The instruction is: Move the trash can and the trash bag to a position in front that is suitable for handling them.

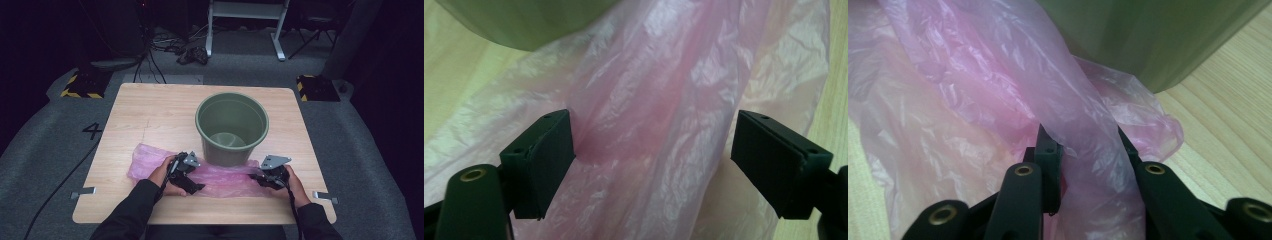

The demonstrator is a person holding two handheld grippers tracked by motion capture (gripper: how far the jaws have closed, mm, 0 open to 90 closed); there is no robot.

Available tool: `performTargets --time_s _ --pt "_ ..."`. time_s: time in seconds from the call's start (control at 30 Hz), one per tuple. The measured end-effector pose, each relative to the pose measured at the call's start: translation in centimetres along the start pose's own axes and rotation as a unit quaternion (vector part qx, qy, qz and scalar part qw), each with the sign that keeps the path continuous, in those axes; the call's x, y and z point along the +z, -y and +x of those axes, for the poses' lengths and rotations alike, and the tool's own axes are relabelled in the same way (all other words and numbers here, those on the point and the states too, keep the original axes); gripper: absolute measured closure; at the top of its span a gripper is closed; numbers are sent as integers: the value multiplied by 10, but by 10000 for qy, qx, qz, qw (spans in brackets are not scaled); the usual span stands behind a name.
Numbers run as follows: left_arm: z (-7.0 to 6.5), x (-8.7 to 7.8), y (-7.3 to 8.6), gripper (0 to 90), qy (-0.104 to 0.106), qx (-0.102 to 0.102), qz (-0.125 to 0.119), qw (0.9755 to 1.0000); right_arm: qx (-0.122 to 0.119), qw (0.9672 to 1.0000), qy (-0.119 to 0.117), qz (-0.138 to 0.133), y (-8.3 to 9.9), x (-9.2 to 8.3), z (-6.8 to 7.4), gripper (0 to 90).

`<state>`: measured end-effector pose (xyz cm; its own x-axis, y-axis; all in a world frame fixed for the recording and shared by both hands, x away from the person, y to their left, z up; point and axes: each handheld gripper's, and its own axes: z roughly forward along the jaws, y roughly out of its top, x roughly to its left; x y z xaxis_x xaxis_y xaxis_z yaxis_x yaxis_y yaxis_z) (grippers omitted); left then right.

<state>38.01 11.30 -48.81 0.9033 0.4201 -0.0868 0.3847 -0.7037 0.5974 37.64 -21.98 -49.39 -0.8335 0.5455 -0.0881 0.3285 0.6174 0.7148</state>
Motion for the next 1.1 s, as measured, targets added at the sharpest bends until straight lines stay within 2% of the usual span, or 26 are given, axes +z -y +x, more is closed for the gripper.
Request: performTargets --time_s 0.1,0.17,0.23,0.27,0.3,0.33,0.5,0.63,0.73,0.9,1.07,1.1 --pt "0 -1 2 176 38 -32 -47 10000 23 10000 27 -21 0 0 -1 713" --pt "-2 -1 2 194 -74 19 -61 10000 39 10000 48 -29 0 1 -1 695" --pt "-4 -2 3 277 -338 81 -18 9994 42 10000 36 -44 0 1 -1 668" --pt "-6 -2 3 303 -404 76 -36 9991 49 10000 37 -53 1 1 -2 633" --pt "-6 -3 4 334 -480 -51 -116 9988 72 9999 40 -58 1 1 -2 597" --pt "-6 -3 5 397 -507 -87 -163 9985 111 9999 42 -72 1 1 -2 564" --pt "-5 -9 13 597 -669 -215 -304 9971 242 9994 -70 -224 3 -5 -4 420" --pt "-5 -12 18 732 -844 -221 -341 9956 332 9987 -157 -340 8 -14 -7 378" --pt "-4 -16 23 787 -1039 -305 -377 9934 381 9981 -204 -439 13 -22 -11 362" --pt "0 -25 33 836 -1197 -382 -509 9908 549 9961 -225 -659 18 -36 -21 328" --pt "4 -40 44 856 -1328 -505 -728 9872 768 9948 -5 -666 23 -39 -31 283" --pt "5 -43 46 858 -1353 -547 -768 9863 812 9948 97 -614 24 -37 -33 279"
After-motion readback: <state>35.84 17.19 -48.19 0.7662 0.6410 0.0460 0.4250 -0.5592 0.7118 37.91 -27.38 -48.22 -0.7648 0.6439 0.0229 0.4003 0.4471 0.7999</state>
